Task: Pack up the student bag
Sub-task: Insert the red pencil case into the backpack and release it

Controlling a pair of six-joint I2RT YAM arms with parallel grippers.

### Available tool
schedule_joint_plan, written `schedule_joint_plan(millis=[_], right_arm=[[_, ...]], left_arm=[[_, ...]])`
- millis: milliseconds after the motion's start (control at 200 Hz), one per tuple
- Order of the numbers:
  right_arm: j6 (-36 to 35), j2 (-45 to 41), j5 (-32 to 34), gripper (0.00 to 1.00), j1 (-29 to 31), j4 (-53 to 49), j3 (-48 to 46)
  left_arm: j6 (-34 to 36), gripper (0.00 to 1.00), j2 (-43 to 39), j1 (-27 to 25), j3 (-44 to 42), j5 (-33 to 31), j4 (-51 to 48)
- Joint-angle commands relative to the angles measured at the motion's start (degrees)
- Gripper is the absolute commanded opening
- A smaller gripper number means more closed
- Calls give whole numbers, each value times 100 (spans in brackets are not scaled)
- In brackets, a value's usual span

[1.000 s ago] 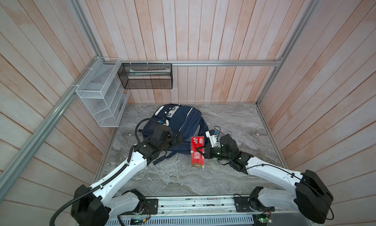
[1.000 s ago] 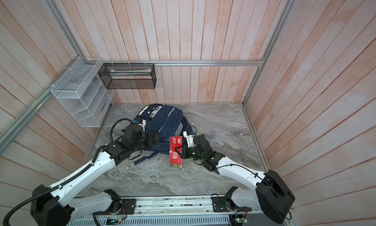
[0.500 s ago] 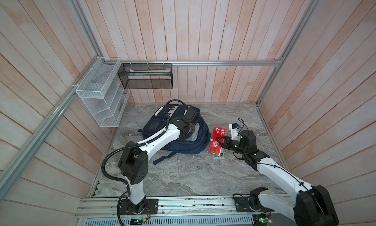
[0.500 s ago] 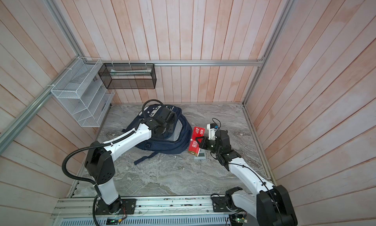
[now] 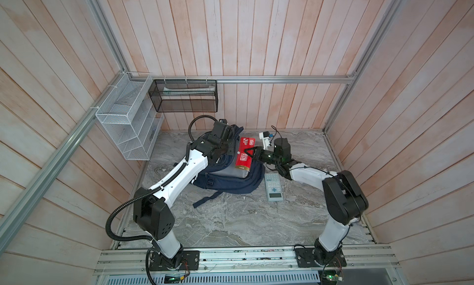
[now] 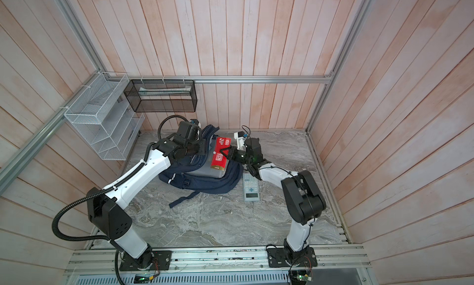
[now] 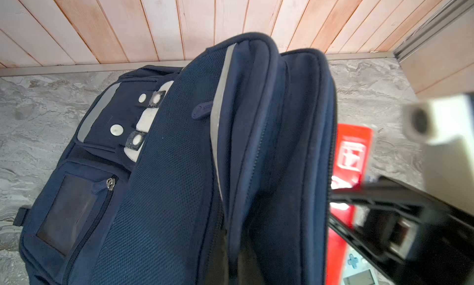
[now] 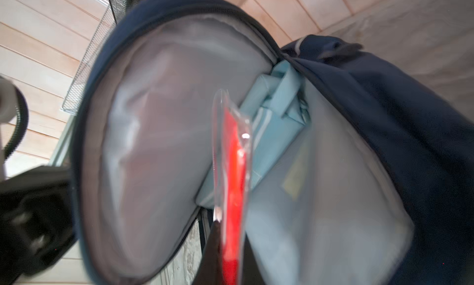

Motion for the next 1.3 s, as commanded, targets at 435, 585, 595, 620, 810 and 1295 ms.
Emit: schedule_joint_plan(millis=[435, 585, 595, 620, 810, 1295], right_arm=[[420, 2753, 821, 1, 982, -527, 2763], [202, 1963, 686, 45, 754, -674, 1816], [167, 1900, 693, 47, 737, -729, 1761], [45, 1721, 741, 49, 708, -855, 1607], [-637, 706, 691, 61, 423, -1550, 618], [-4764, -1895, 4509, 78, -417, -2640, -1245]], left_arm=[[-546, 0, -319, 324, -484, 2283, 1559], [-591, 0, -401, 342, -986, 1986, 1696], [-593, 0, -406, 341, -1012, 1978, 1715], [-602, 0, -413, 341, -1082, 1968, 1760], [-655, 0, -310, 341, -1209, 1876, 1870], [-785, 0, -305, 344, -1574, 2133, 2085]])
